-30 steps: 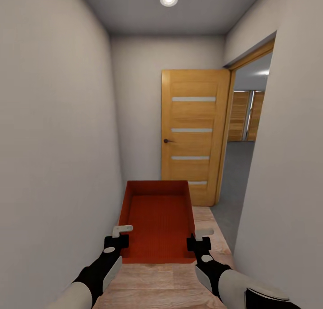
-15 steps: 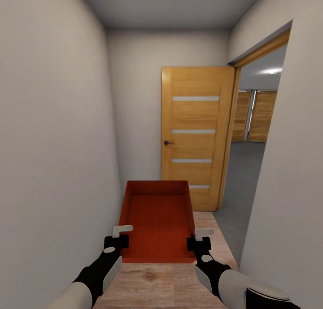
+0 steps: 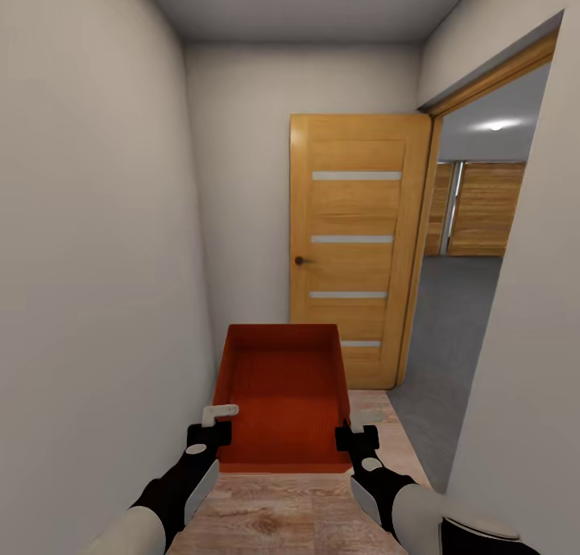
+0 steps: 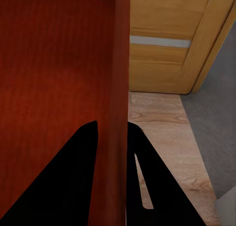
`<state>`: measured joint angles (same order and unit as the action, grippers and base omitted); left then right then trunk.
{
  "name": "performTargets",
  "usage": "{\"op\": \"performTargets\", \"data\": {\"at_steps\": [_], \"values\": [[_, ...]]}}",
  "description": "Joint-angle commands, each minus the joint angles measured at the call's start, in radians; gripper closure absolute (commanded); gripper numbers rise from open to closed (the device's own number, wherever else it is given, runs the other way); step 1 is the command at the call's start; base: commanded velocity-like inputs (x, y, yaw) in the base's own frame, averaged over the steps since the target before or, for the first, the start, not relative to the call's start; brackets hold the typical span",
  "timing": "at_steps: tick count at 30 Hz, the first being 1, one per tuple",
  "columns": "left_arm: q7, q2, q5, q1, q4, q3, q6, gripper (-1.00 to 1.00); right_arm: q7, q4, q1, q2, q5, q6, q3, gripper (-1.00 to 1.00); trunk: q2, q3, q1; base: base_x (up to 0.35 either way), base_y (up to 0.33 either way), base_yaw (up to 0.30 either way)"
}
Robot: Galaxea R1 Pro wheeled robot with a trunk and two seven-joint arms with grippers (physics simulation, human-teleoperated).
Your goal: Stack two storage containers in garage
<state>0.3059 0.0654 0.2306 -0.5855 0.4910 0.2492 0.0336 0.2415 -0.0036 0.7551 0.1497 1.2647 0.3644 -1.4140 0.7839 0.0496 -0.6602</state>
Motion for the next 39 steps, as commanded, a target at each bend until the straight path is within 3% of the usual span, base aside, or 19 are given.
{"op": "performTargets", "data": {"at_steps": [1,13,26,39], "values": [[0.014,-0.009,0.016,-0.001,0.0,-0.031,0.005,1.0,0.005,-0.001,0.001,-0.001,-0.005,0.015,0.014,1.0,0.001,0.002,-0.001,0.311,0.0,0.0],[0.014,-0.009,0.016,-0.001,0.0,-0.031,0.005,1.0,0.005,-0.001,0.001,-0.001,-0.003,0.017,0.014,1.0,0.001,0.002,-0.001,0.312,0.0,-0.042],[0.015,-0.009,0.016,-0.001,0.0,-0.031,0.005,1.0,0.004,-0.001,0.001,-0.001,-0.002,0.018,0.015,1.0,0.001,0.002,-0.001,0.319,0.007,-0.271],[0.015,-0.009,0.016,-0.001,0.0,-0.031,0.005,1.0,0.004,-0.001,0.001,-0.001,-0.001,0.018,0.015,1.0,0.001,0.002,-0.001,0.321,0.128,-0.282]]}}
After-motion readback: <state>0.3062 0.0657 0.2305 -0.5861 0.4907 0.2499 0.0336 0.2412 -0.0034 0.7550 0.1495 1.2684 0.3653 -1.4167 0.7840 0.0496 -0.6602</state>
